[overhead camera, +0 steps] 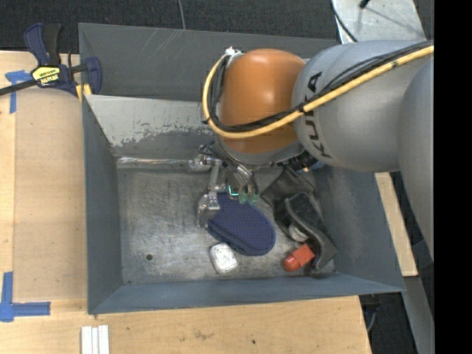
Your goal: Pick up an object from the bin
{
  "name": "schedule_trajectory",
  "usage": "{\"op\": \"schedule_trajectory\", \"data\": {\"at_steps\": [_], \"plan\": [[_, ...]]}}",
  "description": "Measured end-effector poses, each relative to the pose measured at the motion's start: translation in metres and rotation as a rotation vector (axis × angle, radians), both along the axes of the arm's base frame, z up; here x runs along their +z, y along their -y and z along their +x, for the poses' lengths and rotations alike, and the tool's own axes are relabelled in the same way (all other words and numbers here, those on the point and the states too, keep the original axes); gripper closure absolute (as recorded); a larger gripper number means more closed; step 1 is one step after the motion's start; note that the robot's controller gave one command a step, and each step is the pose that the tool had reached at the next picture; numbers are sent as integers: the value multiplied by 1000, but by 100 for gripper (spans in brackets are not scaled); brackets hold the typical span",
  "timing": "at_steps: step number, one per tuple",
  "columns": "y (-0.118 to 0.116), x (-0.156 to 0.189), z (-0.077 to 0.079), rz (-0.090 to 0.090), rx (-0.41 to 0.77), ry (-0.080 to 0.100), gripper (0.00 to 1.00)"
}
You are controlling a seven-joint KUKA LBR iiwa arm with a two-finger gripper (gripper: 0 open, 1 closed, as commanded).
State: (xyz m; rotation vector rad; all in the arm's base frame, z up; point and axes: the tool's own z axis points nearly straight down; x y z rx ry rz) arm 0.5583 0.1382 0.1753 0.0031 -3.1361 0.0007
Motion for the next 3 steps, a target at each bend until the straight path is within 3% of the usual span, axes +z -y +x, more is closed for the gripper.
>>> {"op": "schedule_trajectory", "data": {"at_steps": [1,2,3], "plan": [[64,-89,-25,7,317,25,0],[66,-89,-23,6,313,35,100],[96,101,3,-1,619,16,100]]}}
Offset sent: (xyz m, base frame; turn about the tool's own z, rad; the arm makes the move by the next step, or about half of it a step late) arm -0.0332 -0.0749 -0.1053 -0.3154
